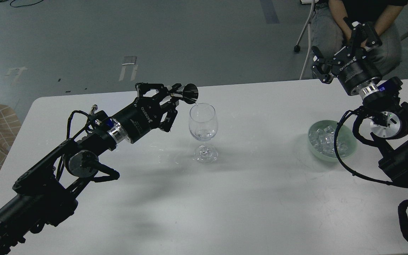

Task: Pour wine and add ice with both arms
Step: 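Tilt the jigger over the wine glass to pour with the left gripper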

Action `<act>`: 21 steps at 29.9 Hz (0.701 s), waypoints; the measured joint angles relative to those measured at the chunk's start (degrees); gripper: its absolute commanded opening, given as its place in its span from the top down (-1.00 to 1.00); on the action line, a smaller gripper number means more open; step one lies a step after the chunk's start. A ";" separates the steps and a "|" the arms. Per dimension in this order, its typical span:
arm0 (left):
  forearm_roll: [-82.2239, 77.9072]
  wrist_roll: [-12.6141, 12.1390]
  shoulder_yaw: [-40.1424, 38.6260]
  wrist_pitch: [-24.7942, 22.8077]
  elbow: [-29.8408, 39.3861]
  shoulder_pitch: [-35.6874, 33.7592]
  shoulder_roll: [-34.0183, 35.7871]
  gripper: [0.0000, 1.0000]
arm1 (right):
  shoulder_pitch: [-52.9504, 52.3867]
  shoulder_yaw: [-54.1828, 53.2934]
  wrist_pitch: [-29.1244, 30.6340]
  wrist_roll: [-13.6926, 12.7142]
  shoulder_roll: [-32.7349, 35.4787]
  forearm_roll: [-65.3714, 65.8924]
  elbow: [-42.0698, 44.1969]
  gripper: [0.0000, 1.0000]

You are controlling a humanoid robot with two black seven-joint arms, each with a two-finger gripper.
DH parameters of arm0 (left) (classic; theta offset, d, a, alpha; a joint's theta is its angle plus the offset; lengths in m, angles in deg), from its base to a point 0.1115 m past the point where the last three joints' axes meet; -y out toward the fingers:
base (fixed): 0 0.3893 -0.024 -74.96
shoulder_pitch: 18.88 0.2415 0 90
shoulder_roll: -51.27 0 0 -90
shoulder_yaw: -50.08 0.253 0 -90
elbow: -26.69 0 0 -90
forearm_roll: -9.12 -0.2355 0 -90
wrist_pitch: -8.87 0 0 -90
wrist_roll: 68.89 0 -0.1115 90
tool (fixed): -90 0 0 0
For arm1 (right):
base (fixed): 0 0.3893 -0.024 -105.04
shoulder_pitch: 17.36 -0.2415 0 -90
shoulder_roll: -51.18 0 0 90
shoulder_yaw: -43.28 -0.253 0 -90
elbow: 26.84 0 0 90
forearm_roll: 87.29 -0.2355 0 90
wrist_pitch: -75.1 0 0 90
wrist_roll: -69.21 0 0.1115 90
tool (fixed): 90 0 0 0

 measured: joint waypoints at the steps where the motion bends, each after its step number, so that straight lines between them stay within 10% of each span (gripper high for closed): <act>1: -0.10 0.10 0.00 0.01 0.00 -0.04 0.00 1.00 | 0.00 0.00 0.00 0.00 0.00 0.00 0.00 -1.00; 21: -8.68 4.19 -0.20 -0.26 0.38 -0.29 0.21 1.00 | 0.00 0.00 0.00 0.00 0.03 0.00 0.00 -1.00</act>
